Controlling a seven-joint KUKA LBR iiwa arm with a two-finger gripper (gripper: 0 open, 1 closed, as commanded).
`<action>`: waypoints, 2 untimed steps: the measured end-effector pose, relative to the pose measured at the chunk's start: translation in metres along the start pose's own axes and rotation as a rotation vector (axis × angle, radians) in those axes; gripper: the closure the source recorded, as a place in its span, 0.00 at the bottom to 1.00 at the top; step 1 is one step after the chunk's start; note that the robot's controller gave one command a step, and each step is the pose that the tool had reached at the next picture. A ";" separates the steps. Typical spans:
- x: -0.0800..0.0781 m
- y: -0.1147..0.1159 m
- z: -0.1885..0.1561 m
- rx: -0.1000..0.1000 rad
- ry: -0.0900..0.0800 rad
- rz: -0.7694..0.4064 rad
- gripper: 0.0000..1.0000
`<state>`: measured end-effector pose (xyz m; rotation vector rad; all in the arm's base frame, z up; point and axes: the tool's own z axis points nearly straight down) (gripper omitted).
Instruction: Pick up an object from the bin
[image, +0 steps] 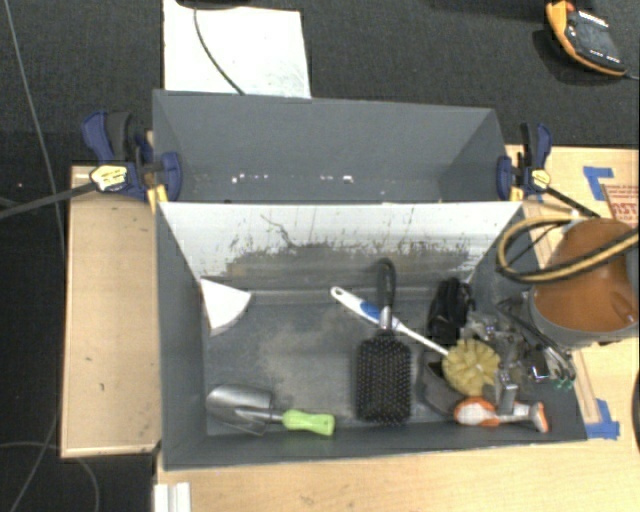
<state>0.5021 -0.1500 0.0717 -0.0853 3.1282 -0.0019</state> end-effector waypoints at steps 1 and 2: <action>-0.008 -0.001 0.001 -0.002 0.011 -0.030 0.00; -0.002 0.000 -0.003 0.001 -0.005 -0.003 0.00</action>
Offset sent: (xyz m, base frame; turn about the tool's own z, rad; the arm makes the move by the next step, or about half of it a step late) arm 0.0000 0.0000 0.0011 0.0007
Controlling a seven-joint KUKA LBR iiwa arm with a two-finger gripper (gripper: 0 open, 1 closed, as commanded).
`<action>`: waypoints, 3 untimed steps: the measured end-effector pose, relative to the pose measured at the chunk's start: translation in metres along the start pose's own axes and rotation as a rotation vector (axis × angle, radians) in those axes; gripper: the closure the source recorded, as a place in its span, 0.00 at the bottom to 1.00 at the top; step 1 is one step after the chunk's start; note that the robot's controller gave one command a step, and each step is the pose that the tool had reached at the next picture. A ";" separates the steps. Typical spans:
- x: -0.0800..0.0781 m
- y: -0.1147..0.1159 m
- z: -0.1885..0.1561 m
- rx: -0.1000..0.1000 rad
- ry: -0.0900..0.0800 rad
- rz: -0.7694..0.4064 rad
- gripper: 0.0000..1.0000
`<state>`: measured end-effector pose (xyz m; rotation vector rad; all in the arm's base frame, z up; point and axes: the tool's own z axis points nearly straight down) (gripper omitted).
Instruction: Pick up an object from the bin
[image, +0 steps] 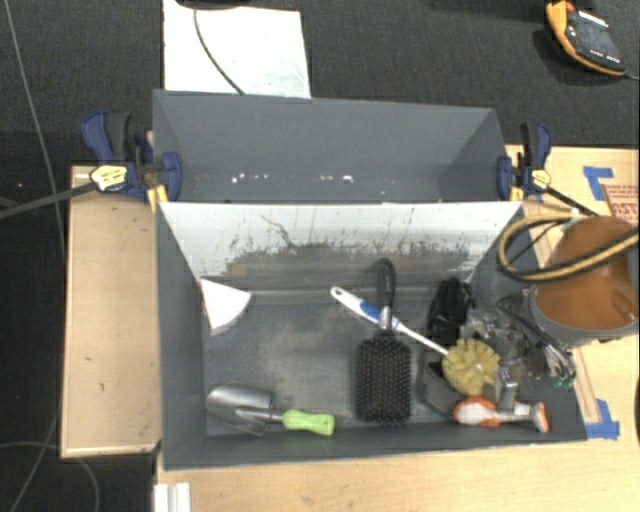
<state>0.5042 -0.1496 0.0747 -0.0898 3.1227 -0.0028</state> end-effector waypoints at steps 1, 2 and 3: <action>-0.007 -0.002 0.003 -0.001 0.015 -0.028 1.00; -0.007 -0.002 0.003 -0.001 0.015 -0.028 1.00; -0.006 -0.002 0.001 -0.001 0.014 -0.029 1.00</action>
Offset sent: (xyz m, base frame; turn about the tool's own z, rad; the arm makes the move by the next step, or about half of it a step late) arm 0.0000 0.0000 0.0000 0.0000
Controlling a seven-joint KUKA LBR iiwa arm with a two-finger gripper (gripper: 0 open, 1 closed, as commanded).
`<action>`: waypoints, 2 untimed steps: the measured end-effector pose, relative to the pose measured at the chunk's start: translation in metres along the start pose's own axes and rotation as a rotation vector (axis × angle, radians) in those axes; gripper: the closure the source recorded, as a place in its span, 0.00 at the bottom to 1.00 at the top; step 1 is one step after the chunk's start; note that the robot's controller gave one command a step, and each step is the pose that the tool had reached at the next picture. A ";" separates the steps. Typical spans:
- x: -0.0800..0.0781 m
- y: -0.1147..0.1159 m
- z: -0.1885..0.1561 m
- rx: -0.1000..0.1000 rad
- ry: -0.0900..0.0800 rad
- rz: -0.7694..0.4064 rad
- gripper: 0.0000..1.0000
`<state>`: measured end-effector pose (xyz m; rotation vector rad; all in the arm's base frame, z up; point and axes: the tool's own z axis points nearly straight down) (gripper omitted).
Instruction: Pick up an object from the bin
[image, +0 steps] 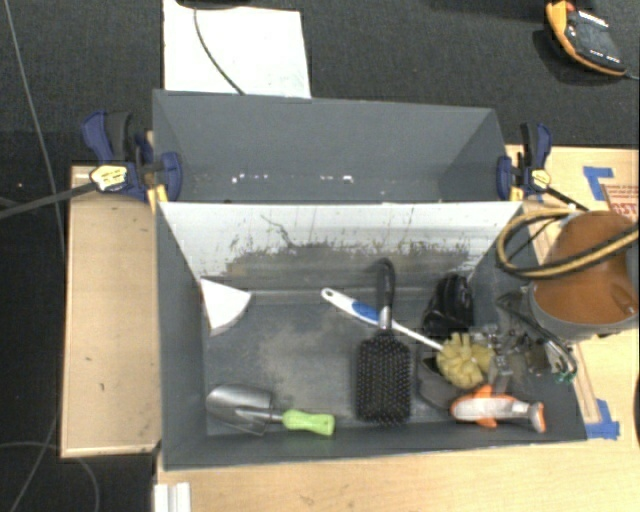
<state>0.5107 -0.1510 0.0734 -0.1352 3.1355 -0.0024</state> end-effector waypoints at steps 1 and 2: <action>0.000 0.000 -0.003 0.000 -0.001 -0.001 1.00; 0.001 0.001 -0.008 -0.001 0.002 -0.002 1.00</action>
Offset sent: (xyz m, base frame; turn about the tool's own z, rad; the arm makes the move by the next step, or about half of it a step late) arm -0.0001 0.0001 0.0807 -0.0004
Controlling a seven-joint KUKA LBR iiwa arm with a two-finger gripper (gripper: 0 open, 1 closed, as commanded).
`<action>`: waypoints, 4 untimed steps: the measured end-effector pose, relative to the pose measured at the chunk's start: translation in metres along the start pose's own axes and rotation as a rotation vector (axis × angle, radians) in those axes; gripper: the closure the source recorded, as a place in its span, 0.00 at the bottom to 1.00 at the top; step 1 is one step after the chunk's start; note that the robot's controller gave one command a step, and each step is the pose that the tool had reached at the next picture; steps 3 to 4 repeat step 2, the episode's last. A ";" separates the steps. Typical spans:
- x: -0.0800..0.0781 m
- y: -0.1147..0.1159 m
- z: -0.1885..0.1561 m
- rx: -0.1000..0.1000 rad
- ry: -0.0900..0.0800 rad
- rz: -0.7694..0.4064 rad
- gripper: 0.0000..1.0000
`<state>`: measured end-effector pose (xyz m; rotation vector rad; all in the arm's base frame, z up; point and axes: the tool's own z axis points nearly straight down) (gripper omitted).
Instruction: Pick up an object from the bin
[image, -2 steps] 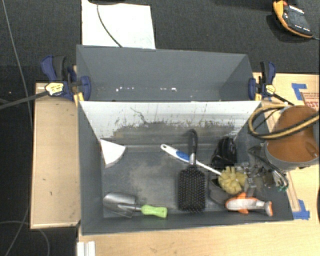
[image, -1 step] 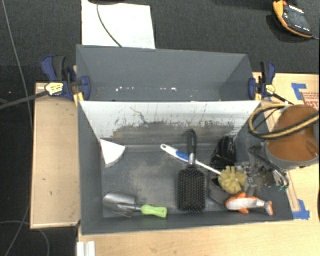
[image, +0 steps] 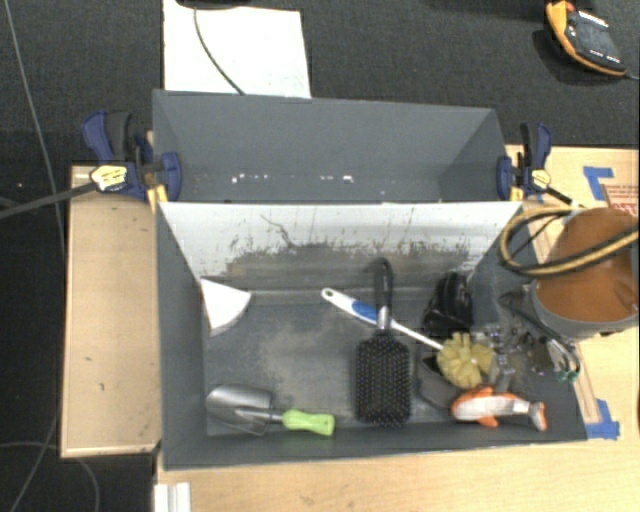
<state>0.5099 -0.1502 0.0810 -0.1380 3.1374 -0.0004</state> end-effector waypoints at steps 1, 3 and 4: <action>0.001 0.001 -0.030 -0.003 0.005 -0.001 1.00; 0.000 0.001 -0.050 -0.001 0.000 -0.001 1.00; 0.000 0.001 -0.050 -0.001 0.000 -0.001 1.00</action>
Offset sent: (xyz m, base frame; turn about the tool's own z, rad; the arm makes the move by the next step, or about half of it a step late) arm -0.0017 0.0008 0.0552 -0.0004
